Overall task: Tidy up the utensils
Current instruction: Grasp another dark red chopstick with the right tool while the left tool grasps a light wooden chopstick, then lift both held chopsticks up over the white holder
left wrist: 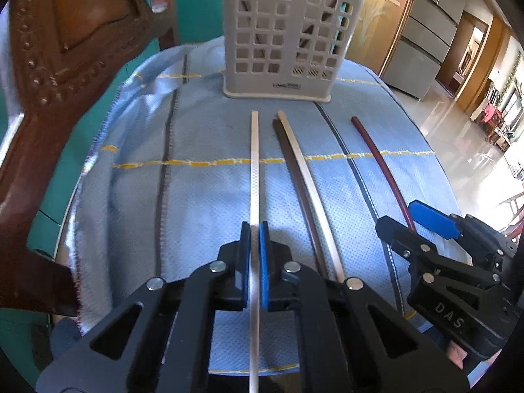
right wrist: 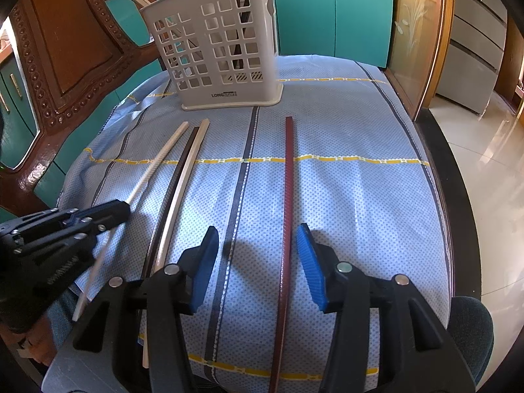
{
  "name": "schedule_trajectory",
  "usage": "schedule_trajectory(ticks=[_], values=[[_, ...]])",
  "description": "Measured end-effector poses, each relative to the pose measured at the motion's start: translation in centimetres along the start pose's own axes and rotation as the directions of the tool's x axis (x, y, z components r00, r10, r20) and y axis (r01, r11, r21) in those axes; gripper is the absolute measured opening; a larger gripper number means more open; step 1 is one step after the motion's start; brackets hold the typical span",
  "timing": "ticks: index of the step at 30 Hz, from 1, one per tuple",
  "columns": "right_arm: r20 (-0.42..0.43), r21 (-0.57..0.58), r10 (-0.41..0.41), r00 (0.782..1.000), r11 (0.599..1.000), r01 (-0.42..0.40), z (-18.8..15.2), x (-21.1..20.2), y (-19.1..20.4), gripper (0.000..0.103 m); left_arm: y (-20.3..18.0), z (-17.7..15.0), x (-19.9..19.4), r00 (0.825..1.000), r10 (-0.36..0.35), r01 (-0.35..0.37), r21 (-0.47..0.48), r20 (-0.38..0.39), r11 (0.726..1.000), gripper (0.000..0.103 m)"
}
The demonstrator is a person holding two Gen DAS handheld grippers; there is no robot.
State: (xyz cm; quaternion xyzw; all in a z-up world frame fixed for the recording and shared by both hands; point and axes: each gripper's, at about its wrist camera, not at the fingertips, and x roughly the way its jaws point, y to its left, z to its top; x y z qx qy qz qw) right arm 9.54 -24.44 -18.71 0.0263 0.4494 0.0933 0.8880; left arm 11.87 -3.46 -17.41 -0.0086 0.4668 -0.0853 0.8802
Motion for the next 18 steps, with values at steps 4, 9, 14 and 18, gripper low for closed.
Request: schedule_trajectory(ticks=[4,9,14,18], values=[[-0.009,0.019,0.017,1.000,1.000,-0.016,0.2,0.0,-0.4,0.049,0.5,0.4,-1.3,0.999,-0.027,0.027,-0.010,0.026,1.000,0.006],[-0.022,0.045,0.028,0.999,0.999,-0.027,0.5,0.0,-1.3,0.049,1.0,0.9,-1.9,0.997,-0.075,0.076,-0.038,0.030,0.996,0.006],[-0.031,0.014,0.018,0.999,1.000,-0.018,0.7,0.2,-1.0,0.049,0.9,0.8,-1.0,0.998,-0.061,0.061,-0.042,0.004,0.997,0.006],[-0.051,-0.025,-0.010,0.999,1.000,0.009,1.7,1.0,-0.7,0.049,0.2,1.9,0.2,0.999,-0.019,0.019,0.002,-0.030,1.000,0.006]])
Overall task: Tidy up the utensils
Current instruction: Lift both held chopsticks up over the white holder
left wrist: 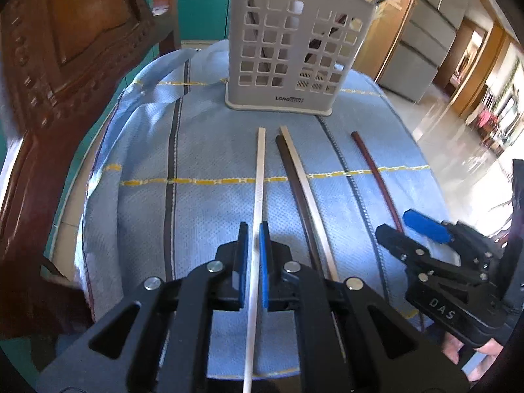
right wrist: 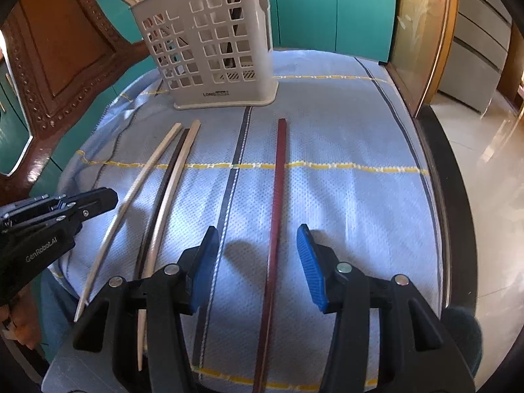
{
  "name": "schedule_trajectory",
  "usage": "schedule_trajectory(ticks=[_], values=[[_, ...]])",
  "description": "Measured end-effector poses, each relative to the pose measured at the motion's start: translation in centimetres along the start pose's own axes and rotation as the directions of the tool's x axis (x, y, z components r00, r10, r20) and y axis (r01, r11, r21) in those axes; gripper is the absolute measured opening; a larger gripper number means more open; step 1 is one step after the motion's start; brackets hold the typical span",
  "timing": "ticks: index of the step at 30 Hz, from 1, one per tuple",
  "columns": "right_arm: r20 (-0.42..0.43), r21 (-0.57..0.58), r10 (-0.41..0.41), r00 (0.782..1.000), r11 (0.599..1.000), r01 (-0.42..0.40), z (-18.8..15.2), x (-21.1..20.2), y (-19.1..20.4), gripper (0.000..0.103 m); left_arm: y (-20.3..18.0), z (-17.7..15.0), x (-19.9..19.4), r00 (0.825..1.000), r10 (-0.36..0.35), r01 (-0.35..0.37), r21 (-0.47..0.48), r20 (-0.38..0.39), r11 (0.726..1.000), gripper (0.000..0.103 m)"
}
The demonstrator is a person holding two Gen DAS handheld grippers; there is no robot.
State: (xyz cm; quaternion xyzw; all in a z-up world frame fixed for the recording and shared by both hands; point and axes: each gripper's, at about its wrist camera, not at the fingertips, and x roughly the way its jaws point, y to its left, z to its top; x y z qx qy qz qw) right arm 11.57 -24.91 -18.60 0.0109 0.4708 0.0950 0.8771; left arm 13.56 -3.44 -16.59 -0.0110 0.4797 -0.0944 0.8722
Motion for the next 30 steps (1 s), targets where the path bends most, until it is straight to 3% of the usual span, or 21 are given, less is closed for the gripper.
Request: schedule_trajectory(ticks=[5,11,13,15,17,21,25,30], values=[[-0.036,-0.109,-0.067,0.997,0.992,0.063,1.6,1.6,1.0,0.057,-0.6,1.3,1.7,0.998,0.050,-0.048,0.043,-0.033,0.998,0.013],[-0.014,-0.106,-0.057,0.998,0.993,0.055,3.0,2.8,0.5,0.058,-1.1,2.4,3.1,0.996,0.077,-0.074,0.063,-0.050,0.995,0.013],[-0.009,-0.107,-0.059,0.998,0.993,0.058,3.2,2.7,0.4,0.049,-1.0,2.6,3.1,0.996,0.075,-0.071,0.058,-0.053,0.996,0.013],[-0.005,-0.095,-0.048,0.999,0.994,0.047,3.2,2.5,0.1,0.023,-1.0,2.7,3.0,0.996,0.072,-0.069,0.058,-0.052,0.996,0.013],[-0.012,-0.085,-0.023,1.000,0.996,0.022,3.1,2.3,-0.3,0.008,-1.0,2.6,3.0,0.996,0.073,-0.070,0.061,-0.045,0.996,0.007],[0.005,-0.052,0.024,1.000,0.998,-0.024,2.8,1.4,-0.9,0.006,-1.1,2.0,2.5,0.998,0.057,-0.056,0.037,-0.033,0.998,0.006],[0.092,-0.046,0.063,0.994,0.997,-0.059,2.7,-1.6,-1.4,0.006,-1.2,2.4,-0.1,0.998,0.050,-0.051,0.039,0.035,0.998,0.006],[0.210,-0.050,0.131,0.969,0.991,-0.123,3.8,-7.1,-1.9,0.006,-1.2,3.2,-5.3,0.990,0.007,-0.012,0.033,0.142,0.999,0.006]])
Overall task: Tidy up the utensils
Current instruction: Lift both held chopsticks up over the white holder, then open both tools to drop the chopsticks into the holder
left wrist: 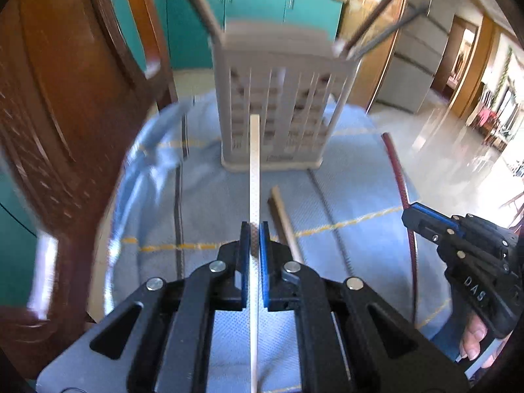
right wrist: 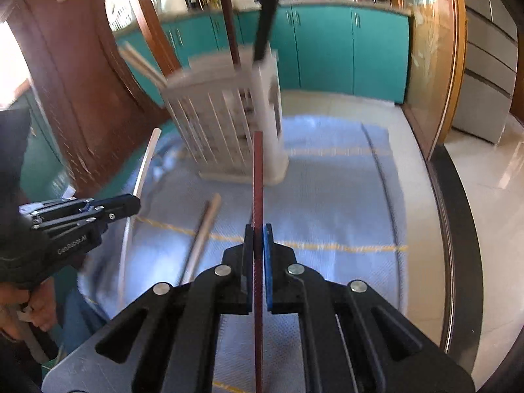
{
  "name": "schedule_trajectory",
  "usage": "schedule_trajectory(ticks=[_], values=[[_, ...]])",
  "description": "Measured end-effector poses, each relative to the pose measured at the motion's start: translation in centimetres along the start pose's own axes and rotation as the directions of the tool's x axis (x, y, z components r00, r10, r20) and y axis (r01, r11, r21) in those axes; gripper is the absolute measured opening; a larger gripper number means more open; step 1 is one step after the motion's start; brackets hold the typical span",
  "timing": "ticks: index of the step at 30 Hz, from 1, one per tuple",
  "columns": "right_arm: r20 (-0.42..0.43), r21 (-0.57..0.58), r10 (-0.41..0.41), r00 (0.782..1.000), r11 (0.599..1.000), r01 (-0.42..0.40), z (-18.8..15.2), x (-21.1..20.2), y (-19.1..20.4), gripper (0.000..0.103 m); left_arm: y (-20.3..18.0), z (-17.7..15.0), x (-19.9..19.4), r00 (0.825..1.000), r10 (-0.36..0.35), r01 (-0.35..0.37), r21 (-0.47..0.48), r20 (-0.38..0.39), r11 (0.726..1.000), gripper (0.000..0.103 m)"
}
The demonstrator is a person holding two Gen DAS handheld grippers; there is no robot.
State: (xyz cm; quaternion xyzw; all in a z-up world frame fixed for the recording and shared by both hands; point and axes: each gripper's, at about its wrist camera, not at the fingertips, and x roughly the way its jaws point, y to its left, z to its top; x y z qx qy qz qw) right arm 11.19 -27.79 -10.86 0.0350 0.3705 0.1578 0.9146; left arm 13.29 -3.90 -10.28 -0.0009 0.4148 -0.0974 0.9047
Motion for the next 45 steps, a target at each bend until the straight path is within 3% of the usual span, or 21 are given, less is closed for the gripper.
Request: schedule_trajectory(ticks=[5,12,18,24,34,39,42,45], values=[[0.100,-0.027,0.023,0.995,0.999,-0.020,1.8,-4.5,0.4,0.006,0.2,1.6,-4.9,0.994,-0.047,0.048,-0.006,0.103,0.999,0.006],[0.222,-0.029,0.072,0.972,0.997,-0.067,4.4,-9.4,0.7,0.006,0.0,4.5,-10.6,0.967,-0.096,0.094,0.018,0.236,0.995,0.006],[0.273,-0.060,0.099,0.957,0.994,-0.086,7.4,-11.5,1.1,0.006,0.2,7.0,-12.7,0.953,-0.127,0.124,0.028,0.274,0.992,0.006],[0.268,-0.077,0.136,0.954,0.990,-0.119,10.6,-11.5,2.2,0.006,-0.1,11.1,-14.8,0.927,-0.152,0.136,0.070,0.343,0.988,0.006],[0.357,-0.049,0.162,0.920,0.987,-0.154,17.0,-11.5,3.1,0.006,0.9,17.9,-14.2,0.901,-0.092,0.089,0.026,0.425,0.996,0.006],[0.448,-0.028,0.096,0.889,0.995,-0.093,19.3,-11.3,3.5,0.006,1.1,19.7,-12.5,0.879,-0.057,0.074,-0.019,0.474,0.997,0.006],[0.471,-0.031,0.020,0.882,0.999,-0.007,19.6,-9.7,3.7,0.006,0.9,19.9,-10.6,0.883,-0.011,0.034,-0.040,0.469,0.999,0.006],[0.429,-0.030,-0.007,0.903,0.999,0.021,19.0,-6.5,3.4,0.006,1.1,19.5,-7.6,0.906,-0.001,0.026,-0.053,0.423,0.998,0.006]])
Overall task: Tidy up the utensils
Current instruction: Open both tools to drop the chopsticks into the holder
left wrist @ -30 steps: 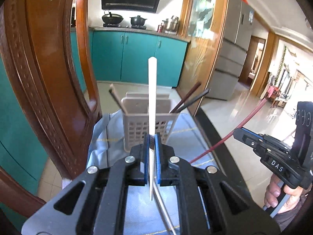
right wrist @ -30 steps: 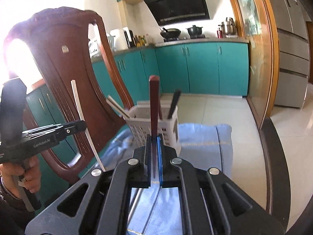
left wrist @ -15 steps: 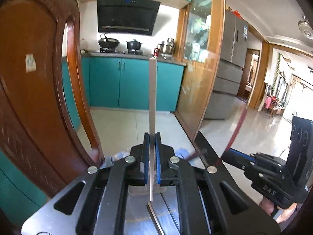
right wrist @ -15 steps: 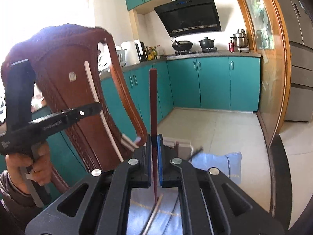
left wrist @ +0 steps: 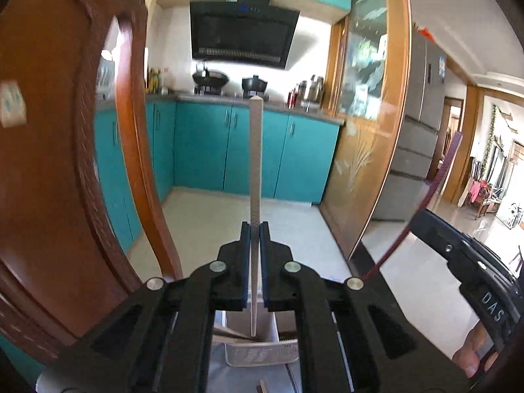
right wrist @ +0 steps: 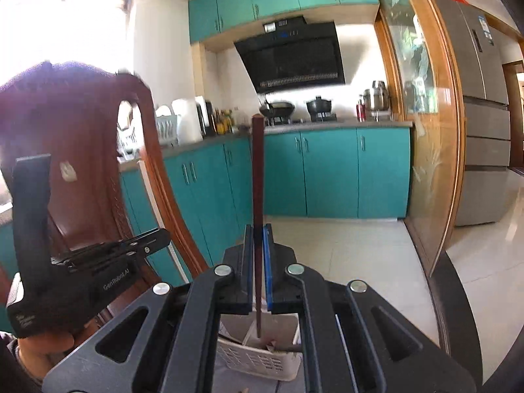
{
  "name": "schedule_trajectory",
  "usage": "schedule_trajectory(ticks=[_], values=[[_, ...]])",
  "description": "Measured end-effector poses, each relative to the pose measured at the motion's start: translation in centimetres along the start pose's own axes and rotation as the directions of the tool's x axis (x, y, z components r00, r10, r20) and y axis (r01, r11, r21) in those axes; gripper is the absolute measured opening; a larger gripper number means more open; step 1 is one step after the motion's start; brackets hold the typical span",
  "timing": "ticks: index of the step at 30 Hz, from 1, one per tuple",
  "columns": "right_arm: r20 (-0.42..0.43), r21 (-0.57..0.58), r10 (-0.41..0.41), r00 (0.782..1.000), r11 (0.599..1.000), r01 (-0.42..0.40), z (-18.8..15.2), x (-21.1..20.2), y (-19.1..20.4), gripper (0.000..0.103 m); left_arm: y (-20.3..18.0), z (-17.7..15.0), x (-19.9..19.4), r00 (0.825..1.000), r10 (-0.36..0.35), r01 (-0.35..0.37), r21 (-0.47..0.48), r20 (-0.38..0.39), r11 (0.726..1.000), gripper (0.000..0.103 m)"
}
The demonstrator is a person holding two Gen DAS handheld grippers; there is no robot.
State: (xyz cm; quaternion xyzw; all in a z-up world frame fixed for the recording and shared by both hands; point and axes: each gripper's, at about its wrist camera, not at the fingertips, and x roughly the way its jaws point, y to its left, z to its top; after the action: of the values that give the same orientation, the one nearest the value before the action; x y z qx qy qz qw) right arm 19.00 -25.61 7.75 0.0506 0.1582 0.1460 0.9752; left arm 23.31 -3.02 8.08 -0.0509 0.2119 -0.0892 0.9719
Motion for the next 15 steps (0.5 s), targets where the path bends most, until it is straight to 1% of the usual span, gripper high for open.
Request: schedule_trajectory(ticks=[4,8,12,13,15], values=[[-0.062,0.011,-0.007,0.998,1.000,0.008,-2.8,2.5,-1.1,0.006,0.1,-2.8,2.5,0.998,0.014,-0.013,0.006,-0.054,1.000,0.007],[-0.107,0.029,-0.003,0.994,1.000,0.006,-4.5,3.6,-1.8,0.006,0.6,-4.8,4.0,0.994,0.012,-0.012,-0.004,-0.105,1.000,0.007],[-0.105,0.022,0.006,0.994,1.000,-0.004,-4.9,3.1,-1.7,0.006,1.0,-5.6,3.9,0.994,0.012,-0.013,-0.014,-0.113,1.000,0.007],[-0.104,0.018,0.010,0.995,1.000,-0.008,-4.9,2.9,-1.5,0.008,0.9,-5.6,3.8,0.994,0.012,-0.013,-0.011,-0.113,1.000,0.007],[-0.085,0.002,0.003,0.996,1.000,-0.003,-4.7,2.2,-1.1,0.009,0.8,-5.6,3.5,0.994,0.011,-0.011,0.000,-0.107,1.000,0.007]])
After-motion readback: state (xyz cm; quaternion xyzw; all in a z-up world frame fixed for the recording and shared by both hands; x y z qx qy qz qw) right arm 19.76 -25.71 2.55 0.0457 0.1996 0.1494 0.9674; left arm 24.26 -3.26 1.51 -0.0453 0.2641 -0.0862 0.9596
